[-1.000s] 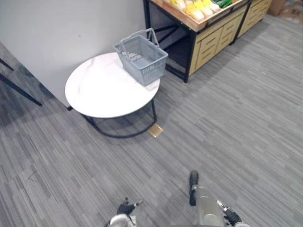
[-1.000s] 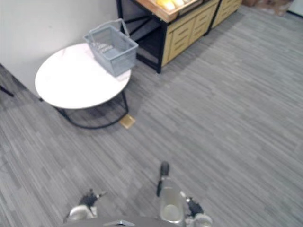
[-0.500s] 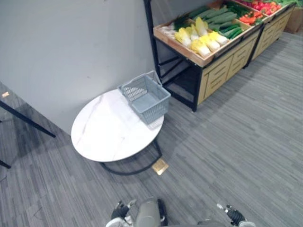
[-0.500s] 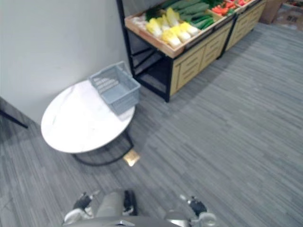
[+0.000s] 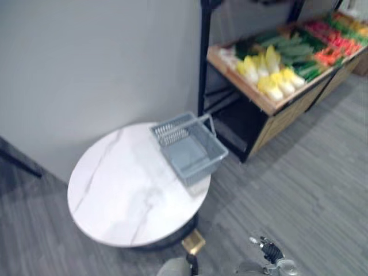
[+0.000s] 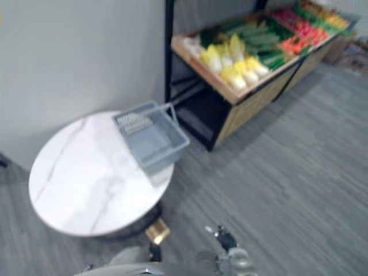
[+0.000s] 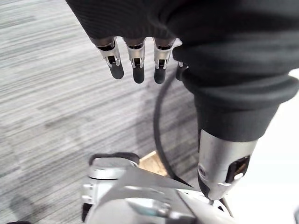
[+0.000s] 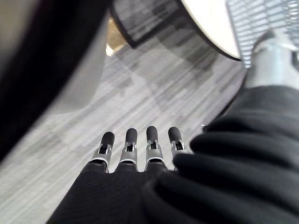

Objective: Pick vegetable in the basket

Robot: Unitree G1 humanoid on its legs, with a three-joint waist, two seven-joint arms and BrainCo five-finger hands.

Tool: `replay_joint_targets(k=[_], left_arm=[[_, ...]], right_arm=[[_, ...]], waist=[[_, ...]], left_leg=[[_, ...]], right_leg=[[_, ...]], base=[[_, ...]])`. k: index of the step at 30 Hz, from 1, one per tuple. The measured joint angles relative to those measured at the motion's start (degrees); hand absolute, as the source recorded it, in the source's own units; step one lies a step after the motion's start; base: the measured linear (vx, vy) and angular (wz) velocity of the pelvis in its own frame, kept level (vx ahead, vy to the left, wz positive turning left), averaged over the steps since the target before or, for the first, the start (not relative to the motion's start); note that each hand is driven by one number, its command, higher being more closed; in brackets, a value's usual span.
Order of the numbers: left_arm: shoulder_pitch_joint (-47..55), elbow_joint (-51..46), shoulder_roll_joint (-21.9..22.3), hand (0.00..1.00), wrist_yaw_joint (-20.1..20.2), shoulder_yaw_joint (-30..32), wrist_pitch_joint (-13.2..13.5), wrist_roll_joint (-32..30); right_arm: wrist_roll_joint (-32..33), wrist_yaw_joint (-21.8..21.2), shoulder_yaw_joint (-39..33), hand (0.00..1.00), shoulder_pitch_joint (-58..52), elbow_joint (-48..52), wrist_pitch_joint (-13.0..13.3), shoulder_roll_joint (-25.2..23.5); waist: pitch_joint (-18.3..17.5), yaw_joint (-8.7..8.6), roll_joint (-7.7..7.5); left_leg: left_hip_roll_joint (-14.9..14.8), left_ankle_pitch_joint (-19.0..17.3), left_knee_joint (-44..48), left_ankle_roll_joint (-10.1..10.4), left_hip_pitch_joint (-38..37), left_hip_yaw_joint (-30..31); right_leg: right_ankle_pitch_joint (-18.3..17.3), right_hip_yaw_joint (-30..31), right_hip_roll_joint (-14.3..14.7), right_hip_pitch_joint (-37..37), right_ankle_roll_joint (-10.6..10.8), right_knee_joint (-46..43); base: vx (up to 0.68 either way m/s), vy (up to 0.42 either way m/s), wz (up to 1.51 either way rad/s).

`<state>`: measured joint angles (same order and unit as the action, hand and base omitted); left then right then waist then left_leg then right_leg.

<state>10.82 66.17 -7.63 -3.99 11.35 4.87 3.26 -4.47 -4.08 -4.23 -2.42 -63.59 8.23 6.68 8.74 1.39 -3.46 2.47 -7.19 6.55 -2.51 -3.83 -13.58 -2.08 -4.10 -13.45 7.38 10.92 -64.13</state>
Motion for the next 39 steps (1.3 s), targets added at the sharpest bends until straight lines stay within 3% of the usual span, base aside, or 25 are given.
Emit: replay_joint_targets(k=[1,2,3,4,6,9,11,12,14,15,20,21,22,23,26,30,33,34,36,39], left_arm=[[-0.81,-0.07,0.01,0.00,-0.15,-0.13,0.06,0.03],[-2.20,-0.20,0.12,0.00,-0.25,-0.26,0.07,0.06],[-2.54,-0.36,0.23,0.00,-0.29,-0.25,0.12,0.17],[-3.30,-0.69,0.37,0.00,-0.44,-0.23,0.14,0.38],[-4.04,-0.80,0.81,0.00,-0.82,-0.11,0.19,0.56],[-4.03,-1.28,2.10,0.00,-1.19,2.81,0.32,0.61],[-2.82,-1.31,2.66,0.00,-1.15,6.05,1.06,0.99],[-2.70,-1.06,3.09,0.00,-0.93,7.21,1.17,0.99],[-2.50,0.10,4.76,0.00,-0.12,8.07,1.22,0.99],[-2.29,0.08,5.62,0.00,0.26,9.37,1.23,1.00],[-1.92,1.22,5.73,0.00,0.47,10.47,1.14,1.08],[-1.90,1.21,5.74,0.00,0.45,10.39,1.16,1.11],[-1.92,1.15,5.51,0.00,0.31,9.55,1.15,1.14],[-1.95,1.06,5.47,0.00,0.21,9.11,1.17,1.14],[-1.83,1.02,5.18,0.00,-0.71,8.12,1.02,1.01],[-1.54,1.09,5.07,0.00,-1.10,8.01,0.72,0.68],[-1.48,1.07,4.90,0.00,-0.57,7.10,0.64,0.15],[-1.16,1.04,4.42,0.00,-0.44,7.08,0.64,-0.49],[0.04,1.03,3.36,0.00,0.01,7.05,0.60,-2.28],[1.71,1.11,2.45,0.00,0.56,6.94,0.41,-2.33]], right_arm=[[-0.01,0.04,-0.22,0.00,-0.19,-0.31,-0.05,0.50],[-0.08,0.09,-0.55,0.00,-0.44,-0.69,-0.50,1.09],[-0.09,0.10,-0.83,0.00,-0.95,-1.00,-0.54,1.22],[-0.10,0.10,-1.62,0.00,-1.29,-1.50,-0.53,1.10],[-0.08,0.24,-2.51,0.00,-1.35,-2.18,-0.69,1.06],[-0.11,0.54,-3.31,0.00,-1.72,-1.93,-0.74,1.12],[-0.17,0.61,-3.22,0.00,-2.96,-1.88,-0.77,0.69],[-0.25,0.54,-3.66,0.00,-3.29,-2.08,-0.88,0.76],[-0.33,0.53,-4.41,0.00,-3.49,-2.65,-1.17,2.11],[-0.62,0.35,-4.36,0.00,-3.41,-2.75,-1.59,2.65],[-0.61,0.09,-4.33,0.00,-3.43,-4.01,-1.67,3.33],[-0.59,0.13,-4.31,0.00,-3.43,-4.19,-1.67,3.47],[-0.43,0.56,-4.35,0.00,-3.28,-4.24,-1.53,3.69],[-0.24,0.98,-4.36,0.00,-3.16,-4.22,-1.46,3.77],[0.15,2.33,-4.92,0.00,-2.63,-3.57,-1.28,4.91],[0.47,2.39,-7.19,0.00,-2.25,-3.02,-1.13,5.28],[-0.07,2.23,-13.88,0.00,-3.51,-3.52,-1.40,7.26],[-0.64,2.10,-16.03,0.00,-3.52,-3.67,-1.50,8.08],[-2.45,2.13,-20.64,0.00,-3.19,-3.61,-1.63,12.12],[-2.51,2.29,-24.71,0.00,-0.32,-2.99,-1.64,19.79]], waist=[[-0.01,-0.08,0.13],[-0.01,-0.33,0.56],[0.04,-0.47,0.72],[0.00,-0.61,0.94],[0.05,-1.13,1.48],[0.43,-0.77,2.20],[-0.13,0.02,1.29],[-0.69,0.25,2.06],[-1.69,0.26,5.09],[-2.13,0.37,6.01],[-2.00,-0.13,5.72],[-1.96,-0.10,5.69],[-1.94,-0.15,5.54],[-1.94,-0.15,5.55],[-1.91,-0.97,5.53],[-2.01,-1.40,5.87],[-2.22,-1.73,7.00],[-2.14,-1.80,6.35],[-2.51,-1.89,5.72],[-2.79,-2.22,5.93]], left_leg=[[0.14,-0.33,-0.74,0.01,-1.86,1.40],[0.12,-0.62,-2.11,0.24,-4.06,3.90],[0.09,-0.68,-2.54,0.35,-4.93,5.13],[-0.03,-1.11,-3.16,1.06,-5.88,7.50],[-0.73,-2.12,-3.41,2.60,-6.40,10.79],[-3.78,-5.46,-1.90,5.67,-6.87,14.66],[-5.57,-8.53,-0.45,7.96,-7.52,16.23],[-8.26,-10.03,-0.49,9.27,-8.24,17.64],[-11.91,-9.27,-0.80,9.91,-8.25,17.85],[-13.38,-6.53,-0.02,11.32,-7.29,17.48],[-15.55,4.34,7.94,12.10,-2.18,17.52],[-15.88,5.64,8.03,12.23,-2.03,16.02],[-17.13,8.13,7.71,11.75,-1.22,8.30],[-17.53,8.54,7.38,11.39,-0.95,5.26],[-16.77,9.21,1.43,10.55,-0.27,-3.79],[-16.34,9.02,-6.51,10.77,-0.60,-3.78],[-15.96,5.04,-8.39,11.51,-0.85,-4.59],[-15.30,4.86,-8.27,11.34,-1.01,-4.59],[-13.51,4.57,-8.38,11.01,-1.62,-5.24],[-11.84,3.95,-8.55,10.71,-2.79,-7.84]], right_leg=[[-2.55,-2.76,-0.49,1.87,-2.12,1.54],[-6.06,-7.13,-1.21,3.66,-4.13,8.51],[-6.73,-8.49,-1.36,3.82,-4.51,12.87],[-7.07,-9.43,-1.22,4.18,-4.90,22.69],[-5.90,-6.70,-0.04,4.06,-4.45,41.54],[-0.59,-1.73,0.26,4.52,-4.46,55.84],[0.48,-1.57,-0.27,4.24,-3.27,56.92],[5.21,-3.53,0.96,4.20,-1.98,54.19],[2.88,-6.58,3.86,4.32,-4.11,51.74],[1.80,-8.22,4.86,3.78,-5.39,51.37],[-0.33,-16.72,5.29,-4.53,-8.99,54.62],[-0.37,-17.85,5.18,-5.64,-9.05,55.20],[-0.74,-20.91,4.76,-7.79,-9.62,56.84],[-0.78,-21.59,4.65,-8.12,-9.68,57.42],[-0.97,-25.66,4.32,-8.69,-9.44,58.42],[-0.16,-26.58,5.97,-7.31,-7.22,61.04],[1.78,-24.59,7.45,-8.24,-6.34,62.93],[2.67,-22.96,7.37,-8.83,-6.06,64.01],[3.99,-20.22,6.23,-9.00,-5.56,65.12],[5.02,-17.14,4.75,-8.32,-4.73,65.34]], base=[[0.47,0.008,0.80],[0.48,-0.020,0.86],[0.48,-0.075,1.04],[0.32,-0.094,0.84],[0.41,-0.193,0.83],[0.42,-0.367,0.66],[0.40,-0.496,0.49],[0.43,-0.558,0.60],[0.39,-0.448,0.55],[0.40,-0.445,0.54],[0.33,-0.381,0.78],[0.17,-0.265,1.21],[0.11,-0.188,0.95],[0.08,-0.158,0.93],[0.00,-0.024,0.78],[-0.08,0.074,0.43],[-0.08,0.155,0.40],[-0.04,0.155,0.08],[-0.01,0.133,-0.13],[0.01,0.125,-0.39]])
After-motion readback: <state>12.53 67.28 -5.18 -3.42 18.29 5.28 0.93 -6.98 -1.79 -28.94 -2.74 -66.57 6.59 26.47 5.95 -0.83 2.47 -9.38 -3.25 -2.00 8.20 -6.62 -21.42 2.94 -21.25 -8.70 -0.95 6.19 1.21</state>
